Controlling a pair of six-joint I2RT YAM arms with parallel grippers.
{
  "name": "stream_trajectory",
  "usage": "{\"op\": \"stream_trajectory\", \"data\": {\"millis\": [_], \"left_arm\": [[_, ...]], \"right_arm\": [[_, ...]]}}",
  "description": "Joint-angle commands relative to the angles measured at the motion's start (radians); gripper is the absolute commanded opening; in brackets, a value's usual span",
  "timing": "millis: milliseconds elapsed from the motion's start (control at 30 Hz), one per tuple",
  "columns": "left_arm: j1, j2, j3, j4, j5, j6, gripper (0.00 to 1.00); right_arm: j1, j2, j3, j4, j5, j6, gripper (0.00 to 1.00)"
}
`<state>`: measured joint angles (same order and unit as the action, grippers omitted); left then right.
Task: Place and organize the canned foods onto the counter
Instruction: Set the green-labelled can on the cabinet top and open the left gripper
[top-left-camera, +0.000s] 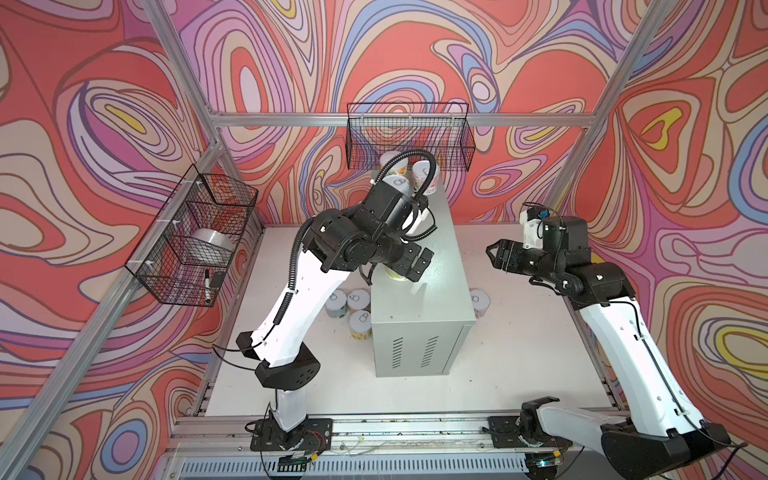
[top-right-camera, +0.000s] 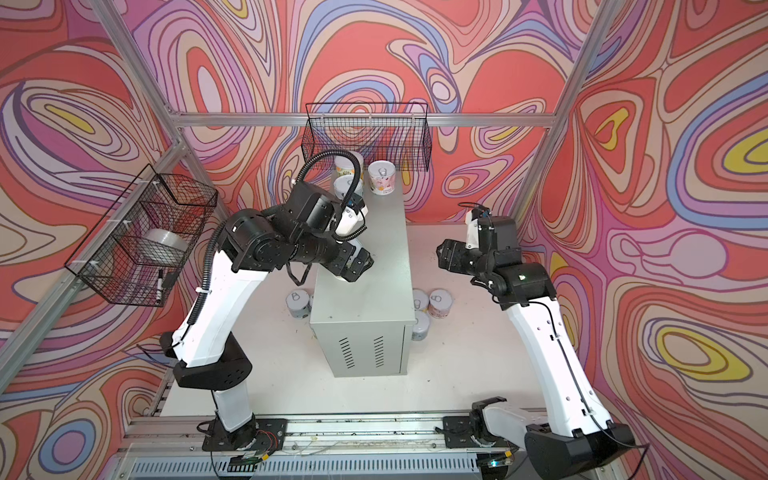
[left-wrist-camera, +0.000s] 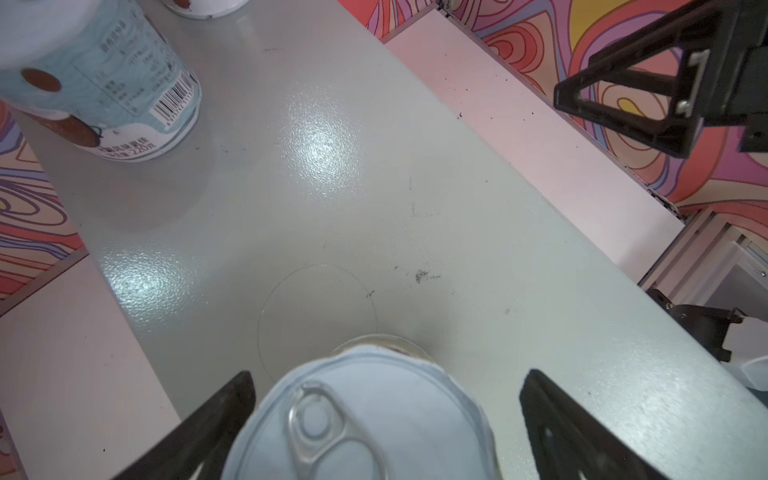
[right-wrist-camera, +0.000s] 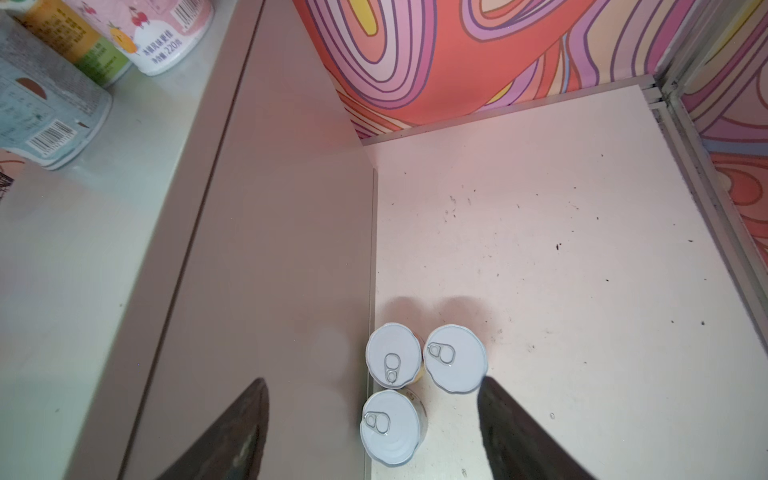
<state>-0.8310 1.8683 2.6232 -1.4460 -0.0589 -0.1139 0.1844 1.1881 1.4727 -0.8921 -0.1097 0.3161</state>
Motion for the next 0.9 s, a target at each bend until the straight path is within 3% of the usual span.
{"op": "stream_trajectory", "data": {"millis": [0,200,400,467,667,767,867], "left_arm": [[0.018,-0.015,0.024,0.067,-0.034,0.035,1.0],[0.086,-0.097,0.01,0.202,-0.033,0.029,1.0],[0.21,-0.21,-0.115,0.304,0.017,-0.026,1.0],[0.237,-0.256,-0.181,0.313,0.019,-0.04,1.0],[0.34,-0.484,-0.578,0.472,0.092,-0.127,1.0],[0.402,-0.571,-0.736,0.531,0.156,-0.179,1.0],[0.477,-0.607,-0.848,0.573,0.289,-0.238,1.0]], "right_arm": [[-0.003,-0.041,0.001,0.056,-0.052,-0.003,0.81],[-0.002,-0.077,0.051,0.126,-0.189,-0.009,0.83],[0.052,-0.091,0.069,0.225,-0.343,0.012,0.83],[0.142,-0.081,0.091,0.229,-0.31,-0.01,0.83],[0.453,0.001,0.154,0.217,-0.088,-0.102,0.85],[0.509,0.035,0.166,0.236,-0.079,-0.121,0.88],[0.564,0.068,0.178,0.248,-0.076,-0.148,0.89]]}}
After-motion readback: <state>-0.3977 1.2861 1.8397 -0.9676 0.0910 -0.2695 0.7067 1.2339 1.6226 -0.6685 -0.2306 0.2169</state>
